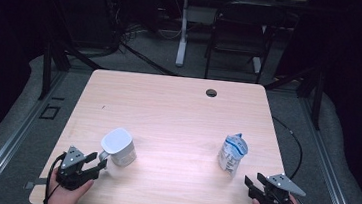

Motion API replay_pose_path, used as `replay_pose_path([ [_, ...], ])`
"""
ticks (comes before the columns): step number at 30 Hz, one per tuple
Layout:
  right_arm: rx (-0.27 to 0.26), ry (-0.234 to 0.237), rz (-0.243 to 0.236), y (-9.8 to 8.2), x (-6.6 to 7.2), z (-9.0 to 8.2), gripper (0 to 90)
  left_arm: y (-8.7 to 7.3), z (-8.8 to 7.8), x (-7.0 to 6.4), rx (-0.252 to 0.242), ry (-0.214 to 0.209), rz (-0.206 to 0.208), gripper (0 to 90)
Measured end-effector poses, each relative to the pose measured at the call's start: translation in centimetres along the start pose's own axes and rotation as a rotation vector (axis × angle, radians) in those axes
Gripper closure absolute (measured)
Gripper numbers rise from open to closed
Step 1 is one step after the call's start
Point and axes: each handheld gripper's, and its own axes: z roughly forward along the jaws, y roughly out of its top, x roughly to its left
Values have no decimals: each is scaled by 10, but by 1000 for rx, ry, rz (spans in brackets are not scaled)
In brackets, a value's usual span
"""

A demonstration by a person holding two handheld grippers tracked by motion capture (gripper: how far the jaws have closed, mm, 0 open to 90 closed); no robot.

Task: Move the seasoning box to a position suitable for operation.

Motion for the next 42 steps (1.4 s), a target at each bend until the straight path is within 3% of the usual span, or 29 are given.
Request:
replay_pose_path([
  [3,0,-2,2,-1,0,-1,499,1,0,1,6,19,6,533],
  [9,-2,-1,5,-2,0,-3,495,6,4,6,7,41,-30,557],
  [15,-2,-2,9,-2,0,-4,492,15,12,5,46,55,-4,626],
  [19,0,3,15,-3,-2,-4,492,22,16,8,78,97,7,642],
  [25,-5,4,20,-3,-2,-5,491,24,20,14,83,120,-14,643],
  [34,2,7,20,-3,-2,-3,491,19,22,22,44,105,1,674],
  [42,4,7,16,-3,-2,-2,491,19,20,21,53,102,44,691],
])
